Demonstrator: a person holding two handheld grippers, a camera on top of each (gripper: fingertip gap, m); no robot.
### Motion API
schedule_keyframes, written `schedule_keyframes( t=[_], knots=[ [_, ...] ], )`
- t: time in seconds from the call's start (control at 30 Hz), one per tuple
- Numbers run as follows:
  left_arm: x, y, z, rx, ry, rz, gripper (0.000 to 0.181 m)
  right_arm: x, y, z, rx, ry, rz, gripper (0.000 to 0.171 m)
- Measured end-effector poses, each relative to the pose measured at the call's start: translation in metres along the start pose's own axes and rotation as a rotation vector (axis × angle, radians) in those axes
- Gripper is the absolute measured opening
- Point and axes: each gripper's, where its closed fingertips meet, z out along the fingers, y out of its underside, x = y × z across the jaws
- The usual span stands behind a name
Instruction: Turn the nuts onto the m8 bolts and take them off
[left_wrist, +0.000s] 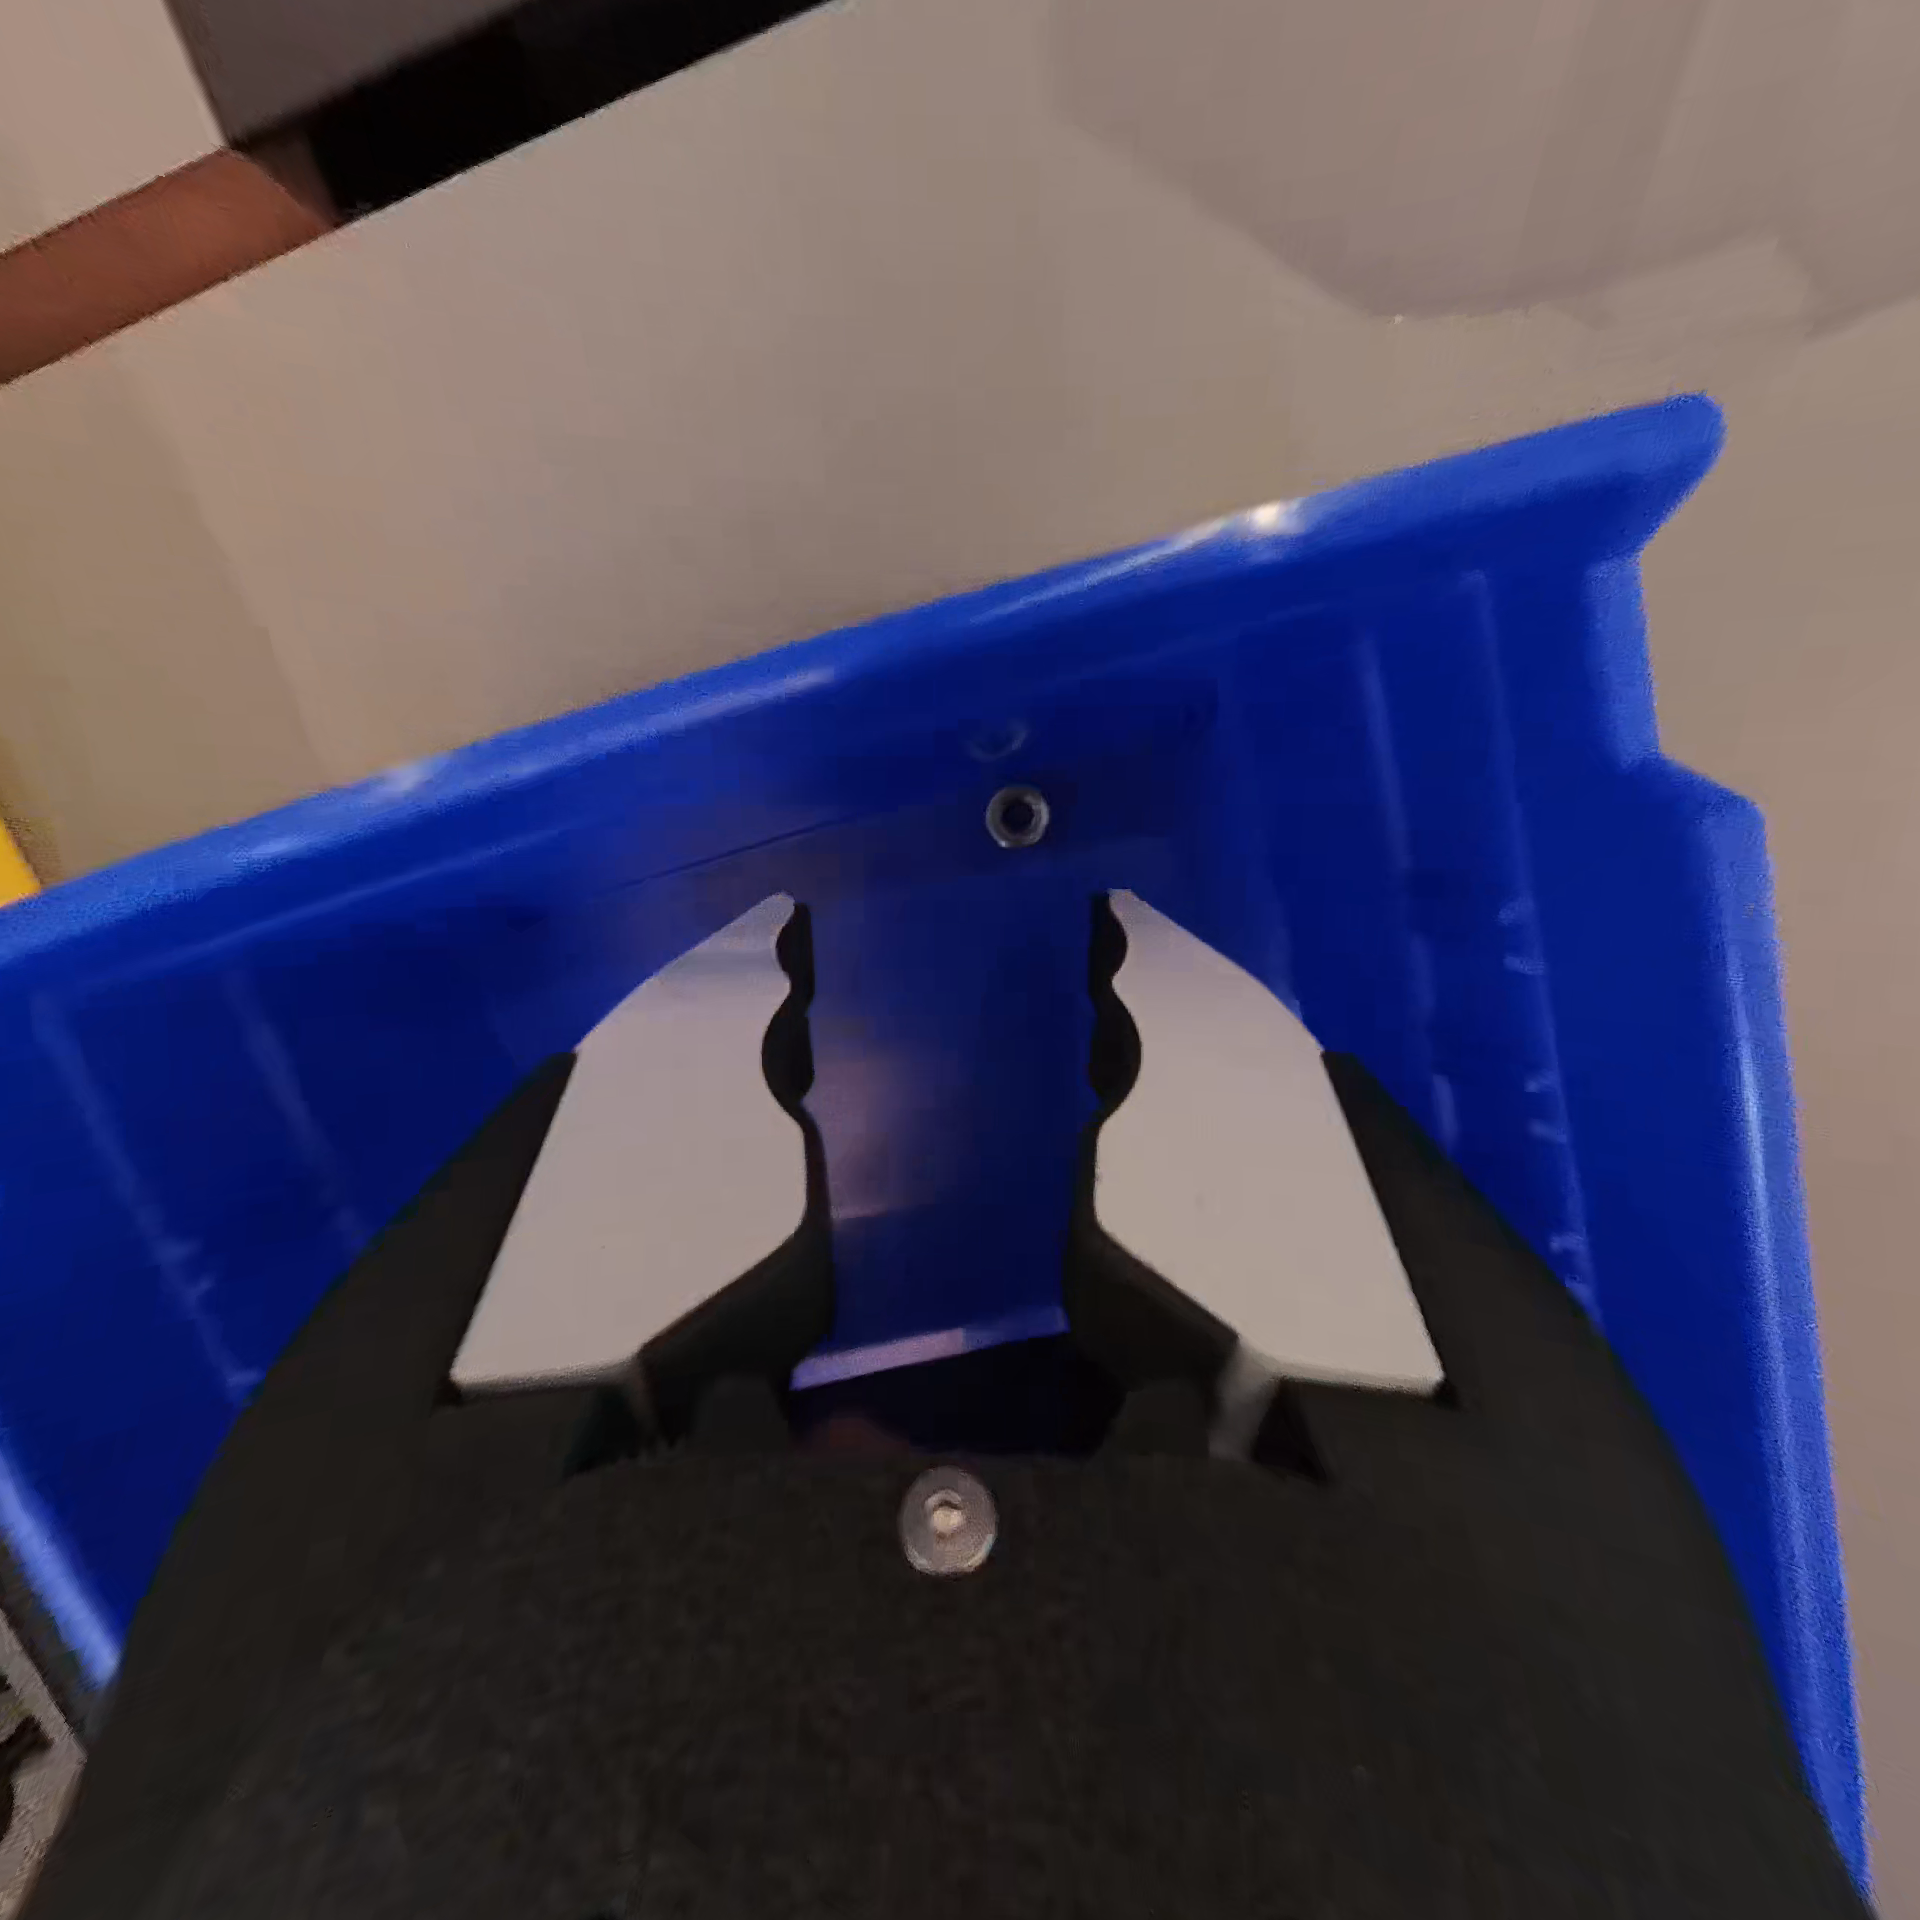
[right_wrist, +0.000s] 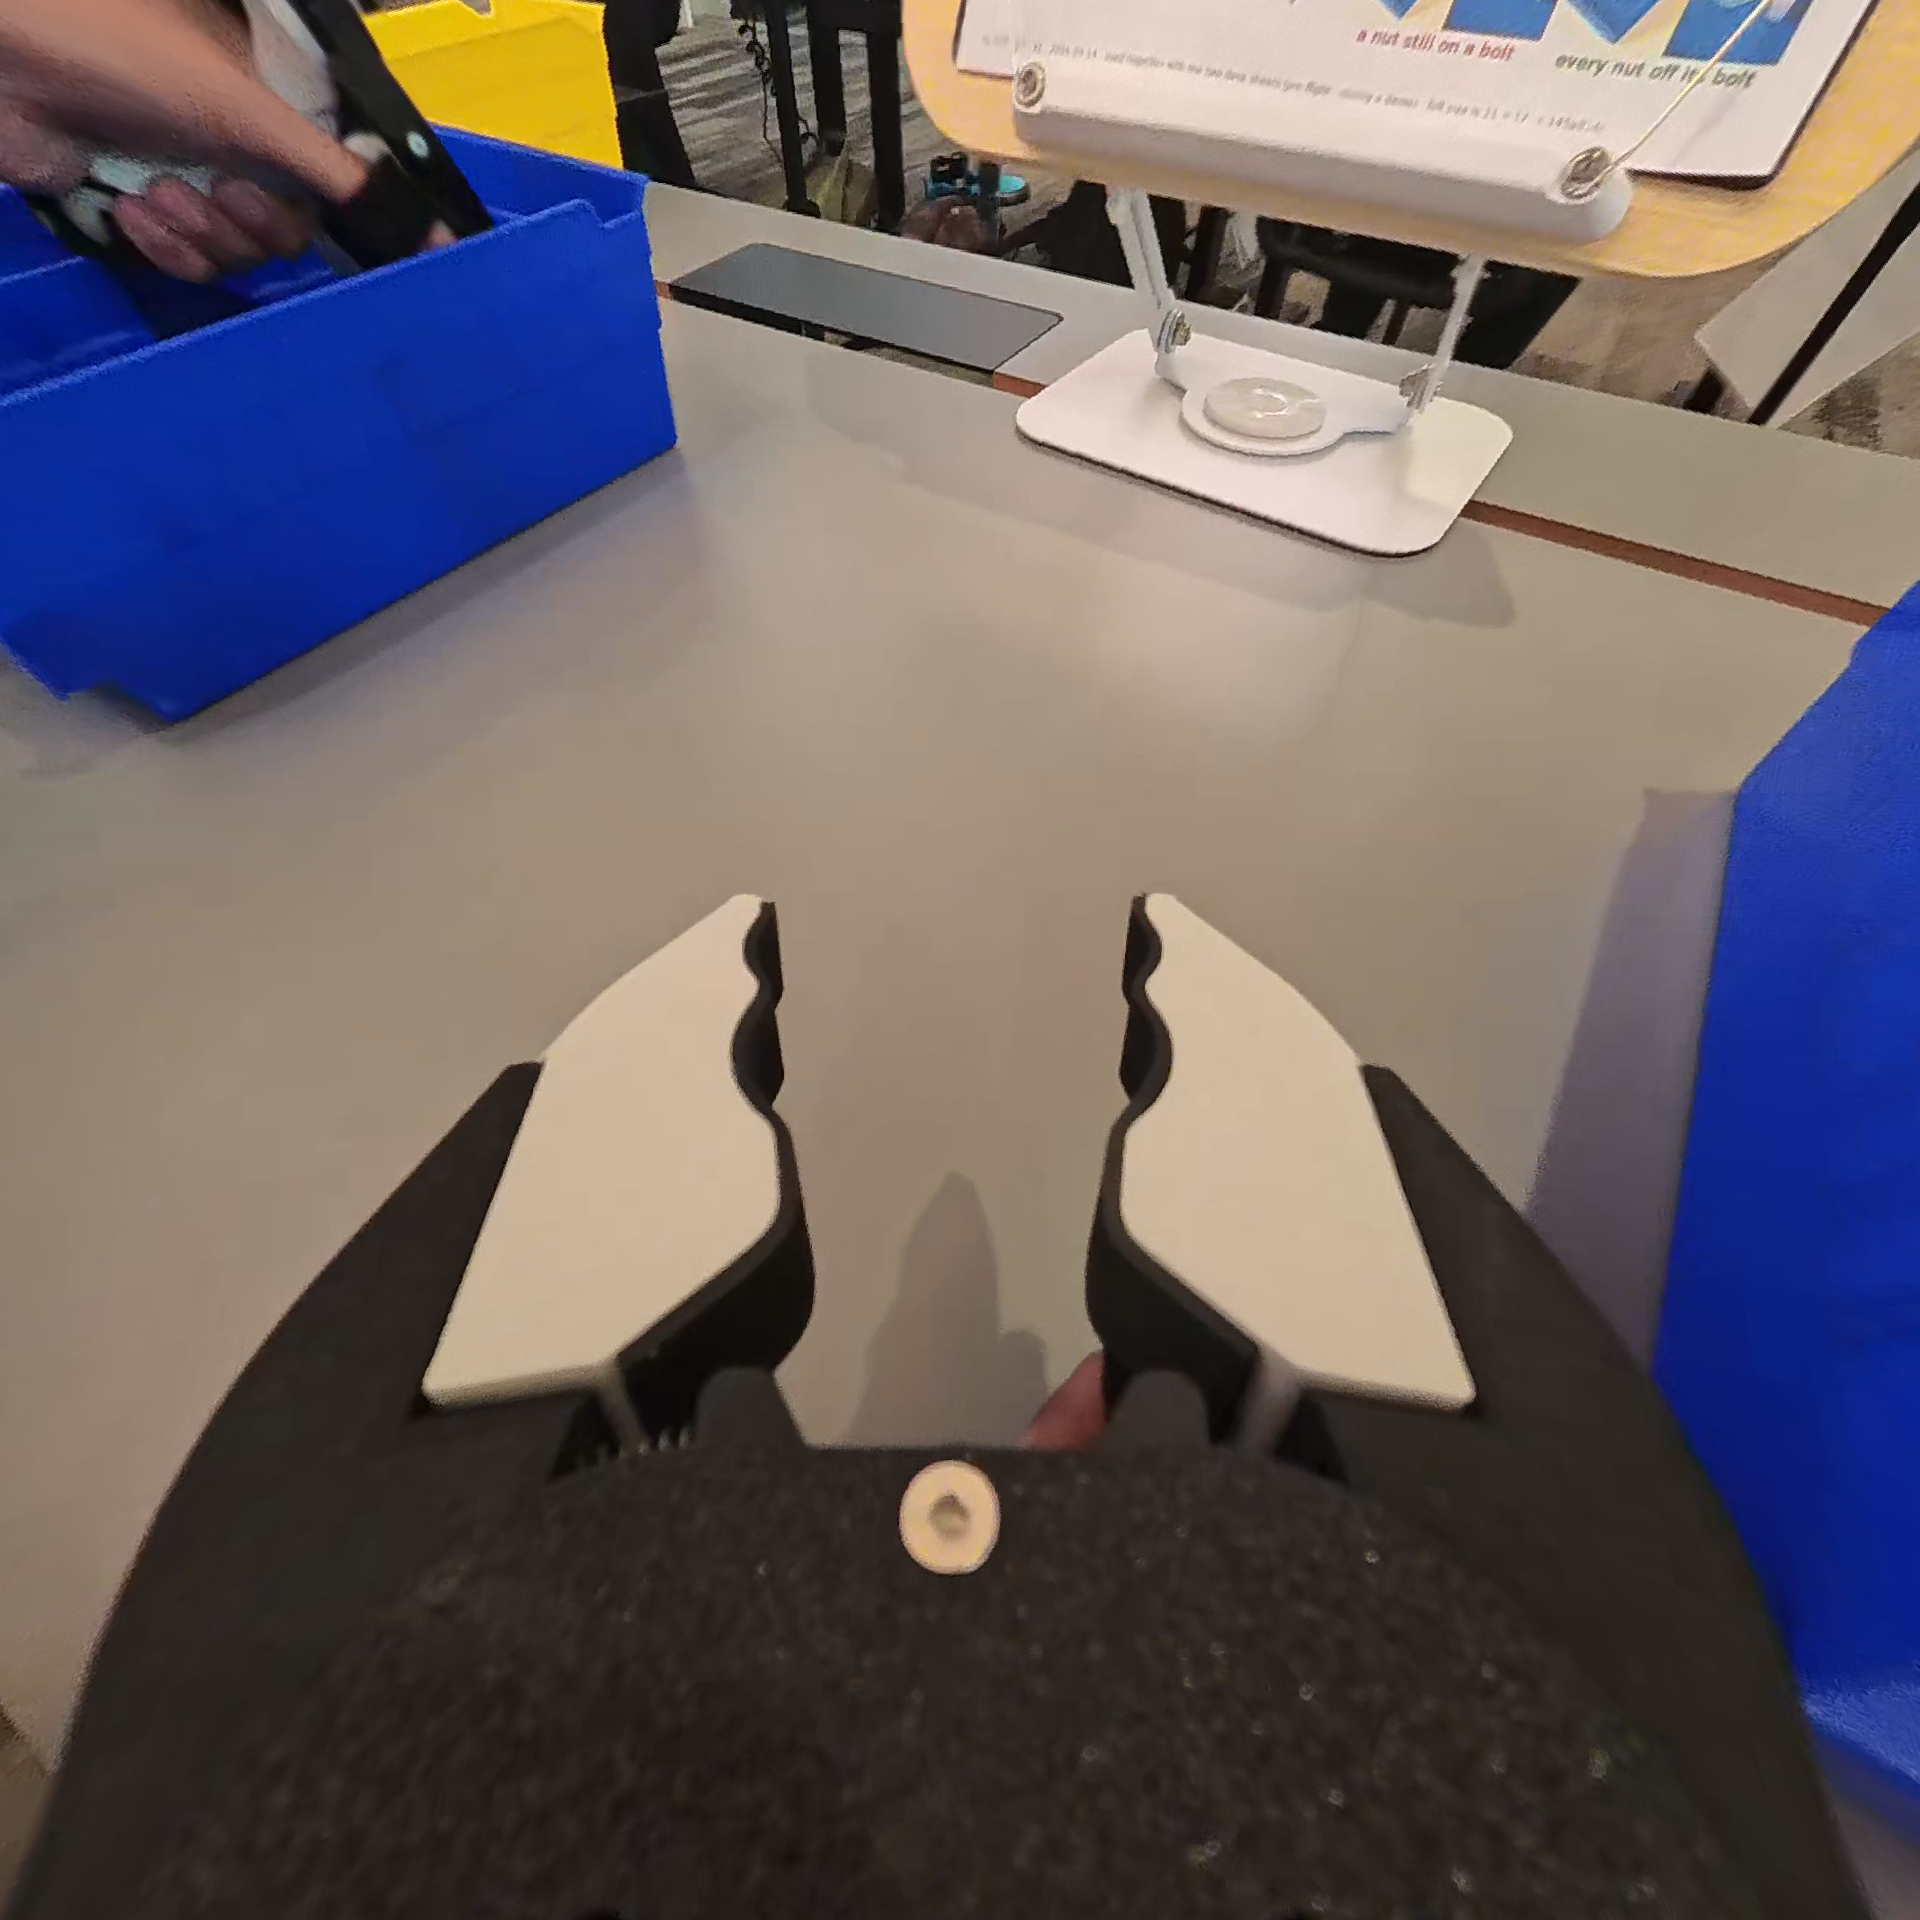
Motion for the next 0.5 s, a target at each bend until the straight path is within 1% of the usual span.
schedule_keyframes(
  t=[0.13, 0.23, 0.27, 0.33, 0.43, 0.5],
  knots=[
    [0.004, -0.007, 0.014, -0.063, -0.013, 0.026, 0.049, 0.009, -0.002, -0.005, 0.006, 0.009, 0.0, 0.062],
    [0.01, -0.003, 0.024, -0.113, 0.03, 0.002, 0.045, 0.012, -0.003, -0.009, 0.009, 0.014, 0.0, 0.061],
    [0.011, 0.001, 0.027, -0.144, 0.034, 0.006, 0.046, 0.013, -0.003, -0.009, 0.011, 0.016, 0.0, 0.061],
    [0.01, 0.0, 0.03, -0.15, 0.026, 0.007, 0.045, 0.015, -0.003, -0.012, 0.015, 0.017, 0.006, 0.06],
    [0.014, 0.001, 0.035, -0.181, 0.058, -0.018, 0.036, 0.016, -0.003, -0.013, 0.017, 0.014, 0.01, 0.059],
    [0.011, -0.001, 0.036, -0.175, 0.047, -0.029, 0.019, 0.017, -0.002, -0.013, 0.015, 0.014, 0.009, 0.059]
  ],
)
